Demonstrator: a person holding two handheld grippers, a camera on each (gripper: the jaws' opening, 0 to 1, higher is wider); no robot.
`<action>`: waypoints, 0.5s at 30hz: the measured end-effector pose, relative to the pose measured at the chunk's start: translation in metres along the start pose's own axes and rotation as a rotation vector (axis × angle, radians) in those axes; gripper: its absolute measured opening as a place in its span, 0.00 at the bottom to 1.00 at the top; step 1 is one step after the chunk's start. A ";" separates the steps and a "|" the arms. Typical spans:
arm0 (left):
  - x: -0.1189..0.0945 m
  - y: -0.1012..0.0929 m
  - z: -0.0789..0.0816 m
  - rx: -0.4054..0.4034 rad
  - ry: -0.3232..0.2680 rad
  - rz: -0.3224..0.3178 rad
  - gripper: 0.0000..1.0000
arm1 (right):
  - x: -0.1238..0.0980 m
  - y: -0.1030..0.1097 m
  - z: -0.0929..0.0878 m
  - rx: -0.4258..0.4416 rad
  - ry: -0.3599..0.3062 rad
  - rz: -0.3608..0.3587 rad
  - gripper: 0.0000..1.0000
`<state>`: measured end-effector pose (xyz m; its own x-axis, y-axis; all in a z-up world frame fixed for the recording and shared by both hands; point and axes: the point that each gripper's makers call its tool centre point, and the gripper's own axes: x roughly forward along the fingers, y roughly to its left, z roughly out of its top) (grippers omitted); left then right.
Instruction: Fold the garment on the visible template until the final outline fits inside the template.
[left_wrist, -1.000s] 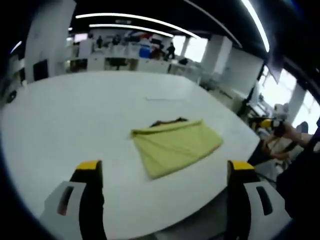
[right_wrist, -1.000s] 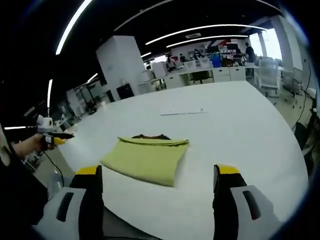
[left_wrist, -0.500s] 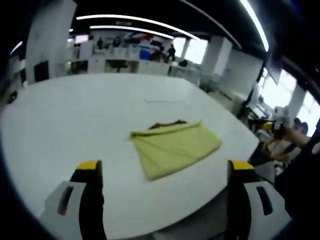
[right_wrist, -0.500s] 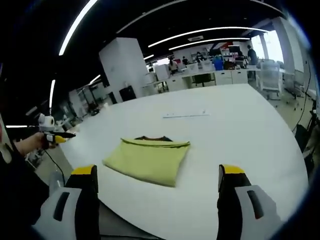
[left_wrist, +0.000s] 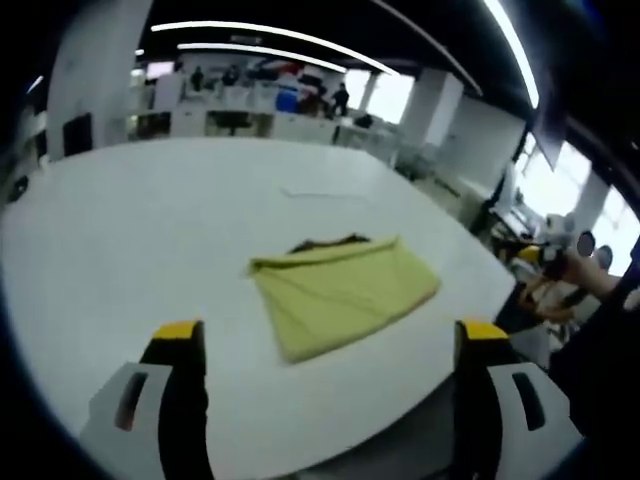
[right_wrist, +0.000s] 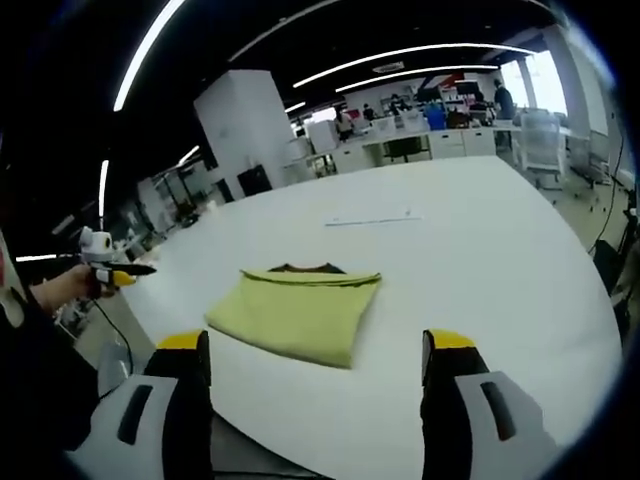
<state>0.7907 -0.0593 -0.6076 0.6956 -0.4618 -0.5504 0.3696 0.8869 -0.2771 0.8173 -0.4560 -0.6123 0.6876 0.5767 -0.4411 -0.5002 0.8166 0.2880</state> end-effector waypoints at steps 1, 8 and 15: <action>0.003 0.000 0.000 0.002 0.006 -0.003 0.98 | 0.002 0.000 0.000 0.002 0.003 0.004 0.82; 0.036 -0.001 -0.003 0.014 0.048 -0.023 0.91 | 0.033 0.005 -0.003 0.007 0.034 0.047 0.68; 0.062 0.007 -0.008 0.031 0.083 -0.028 0.83 | 0.070 0.015 -0.004 -0.054 0.066 0.097 0.44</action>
<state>0.8317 -0.0817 -0.6505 0.6320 -0.4829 -0.6062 0.4079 0.8723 -0.2696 0.8554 -0.4037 -0.6424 0.5992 0.6489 -0.4689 -0.5917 0.7535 0.2866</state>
